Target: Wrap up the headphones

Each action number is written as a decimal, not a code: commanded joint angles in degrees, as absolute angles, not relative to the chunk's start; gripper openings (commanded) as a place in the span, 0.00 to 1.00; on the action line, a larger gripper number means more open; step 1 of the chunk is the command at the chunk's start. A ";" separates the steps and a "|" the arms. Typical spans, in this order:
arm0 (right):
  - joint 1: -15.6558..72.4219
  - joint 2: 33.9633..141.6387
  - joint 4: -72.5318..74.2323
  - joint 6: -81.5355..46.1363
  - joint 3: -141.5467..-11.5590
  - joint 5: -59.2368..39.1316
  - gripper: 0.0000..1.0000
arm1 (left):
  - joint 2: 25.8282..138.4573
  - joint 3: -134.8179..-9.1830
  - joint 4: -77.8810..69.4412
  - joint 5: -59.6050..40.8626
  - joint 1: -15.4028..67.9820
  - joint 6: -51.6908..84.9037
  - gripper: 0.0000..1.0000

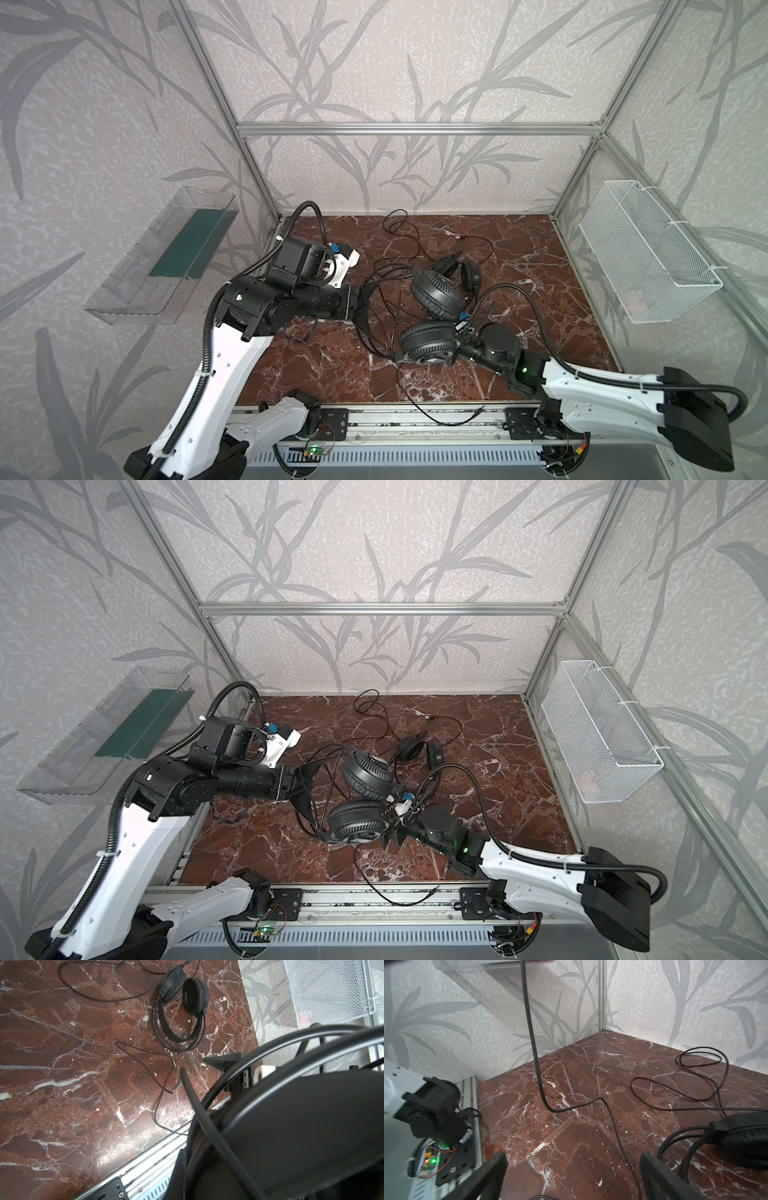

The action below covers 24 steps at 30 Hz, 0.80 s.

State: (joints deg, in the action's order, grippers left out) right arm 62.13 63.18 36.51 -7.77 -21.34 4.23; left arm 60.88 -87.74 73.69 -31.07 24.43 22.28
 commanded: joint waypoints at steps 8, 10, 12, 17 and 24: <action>68.40 82.18 62.84 -0.99 -29.31 19.04 0.96 | 59.67 -88.77 71.19 -34.63 24.52 23.91 0.00; 68.38 85.72 67.63 0.55 -30.00 21.75 0.94 | 59.54 -88.55 71.20 -34.67 24.52 23.97 0.00; 68.48 90.75 76.26 4.41 -30.43 22.12 0.90 | 59.50 -88.42 71.11 -34.76 24.52 23.87 0.00; 68.58 96.25 80.37 5.87 -31.64 22.92 0.49 | 59.35 -88.55 71.07 -35.28 24.48 23.82 0.00; 64.60 91.52 79.25 10.34 -31.21 25.93 0.02 | 57.86 -85.76 70.45 -38.03 24.52 23.05 0.00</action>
